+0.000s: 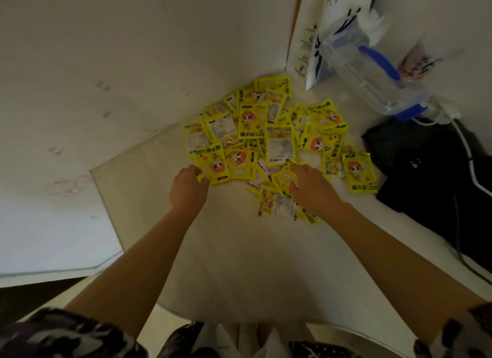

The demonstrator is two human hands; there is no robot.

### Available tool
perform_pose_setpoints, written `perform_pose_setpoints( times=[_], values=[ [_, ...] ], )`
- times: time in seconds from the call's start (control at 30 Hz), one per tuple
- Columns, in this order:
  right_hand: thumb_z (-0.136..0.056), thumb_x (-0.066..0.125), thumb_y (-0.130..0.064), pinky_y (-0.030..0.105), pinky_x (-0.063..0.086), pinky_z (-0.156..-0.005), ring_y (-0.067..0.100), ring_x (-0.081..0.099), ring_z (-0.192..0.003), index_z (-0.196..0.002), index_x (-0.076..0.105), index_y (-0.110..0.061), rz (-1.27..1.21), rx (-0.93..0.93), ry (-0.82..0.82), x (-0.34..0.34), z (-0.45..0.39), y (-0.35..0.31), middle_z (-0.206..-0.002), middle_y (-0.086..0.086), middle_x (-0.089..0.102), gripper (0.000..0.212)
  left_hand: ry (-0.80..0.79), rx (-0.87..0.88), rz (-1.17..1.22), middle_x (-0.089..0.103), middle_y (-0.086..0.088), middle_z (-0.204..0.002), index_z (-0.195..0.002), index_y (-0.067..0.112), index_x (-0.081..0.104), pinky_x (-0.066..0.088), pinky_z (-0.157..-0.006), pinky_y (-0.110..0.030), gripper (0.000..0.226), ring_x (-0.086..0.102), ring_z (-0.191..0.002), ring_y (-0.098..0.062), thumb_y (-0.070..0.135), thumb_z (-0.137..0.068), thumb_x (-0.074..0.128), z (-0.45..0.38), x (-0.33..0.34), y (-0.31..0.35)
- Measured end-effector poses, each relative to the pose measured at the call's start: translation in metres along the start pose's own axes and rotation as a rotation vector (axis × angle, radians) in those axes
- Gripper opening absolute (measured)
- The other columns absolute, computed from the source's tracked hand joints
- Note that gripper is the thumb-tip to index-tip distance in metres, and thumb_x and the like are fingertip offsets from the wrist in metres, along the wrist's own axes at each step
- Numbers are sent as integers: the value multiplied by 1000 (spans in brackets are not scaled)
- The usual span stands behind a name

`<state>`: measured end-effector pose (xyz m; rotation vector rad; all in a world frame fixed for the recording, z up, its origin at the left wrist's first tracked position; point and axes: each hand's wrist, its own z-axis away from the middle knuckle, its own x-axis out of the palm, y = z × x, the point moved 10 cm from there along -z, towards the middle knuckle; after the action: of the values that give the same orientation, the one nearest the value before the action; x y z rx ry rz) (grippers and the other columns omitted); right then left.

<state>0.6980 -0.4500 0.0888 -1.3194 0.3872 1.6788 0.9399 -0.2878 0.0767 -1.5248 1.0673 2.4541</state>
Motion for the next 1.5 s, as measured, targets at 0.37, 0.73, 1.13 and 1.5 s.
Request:
perform_pose_setpoints(
  times=[0.37,0.73,1.13,1.5],
  values=[
    [-86,58,-2,46,37,-106,36,25,-138,-144,32,-8,133,-133,-82,29,-43,4,-150,12,31,64,-32,-237,-50,42,-17,-133,-133,2,39,38,-97,-48,70,37,-124,-39,42,-83,67,-55,26,-7],
    [-71,78,-17,47,34,-102,38,38,-124,-125,55,-11,319,-171,4,18,-50,4,-126,16,48,59,11,-303,31,45,-12,-131,-135,15,37,43,-98,-49,80,46,-121,-36,28,-70,82,-49,35,-23],
    [-93,56,-18,38,34,-105,27,56,-101,-111,55,-9,117,-224,86,-17,-43,10,-105,9,65,21,44,-187,402,63,0,-101,-125,23,51,56,-74,-38,68,63,-87,-19,11,-66,83,-41,-1,-2],
    [-97,48,-20,35,42,-81,27,47,-111,-117,54,-4,-33,-149,-182,21,-6,-7,-115,13,54,26,-319,273,-92,58,-13,-126,-134,8,50,42,-85,-32,61,54,-114,-28,8,-78,73,-51,52,92]
  ],
)
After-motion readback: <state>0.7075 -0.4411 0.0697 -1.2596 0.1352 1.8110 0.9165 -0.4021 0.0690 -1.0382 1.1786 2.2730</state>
